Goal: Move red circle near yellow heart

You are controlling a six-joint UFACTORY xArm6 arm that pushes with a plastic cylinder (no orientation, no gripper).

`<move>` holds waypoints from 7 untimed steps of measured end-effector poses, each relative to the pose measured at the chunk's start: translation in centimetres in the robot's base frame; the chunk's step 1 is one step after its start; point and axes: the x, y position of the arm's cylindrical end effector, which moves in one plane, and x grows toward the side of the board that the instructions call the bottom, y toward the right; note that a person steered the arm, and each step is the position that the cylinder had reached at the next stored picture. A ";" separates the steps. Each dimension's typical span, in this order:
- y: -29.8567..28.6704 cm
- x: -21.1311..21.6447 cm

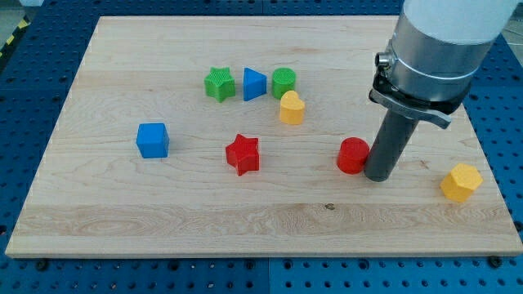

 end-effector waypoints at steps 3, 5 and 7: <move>-2.6 -1.0; -0.2 -0.8; -0.7 -1.4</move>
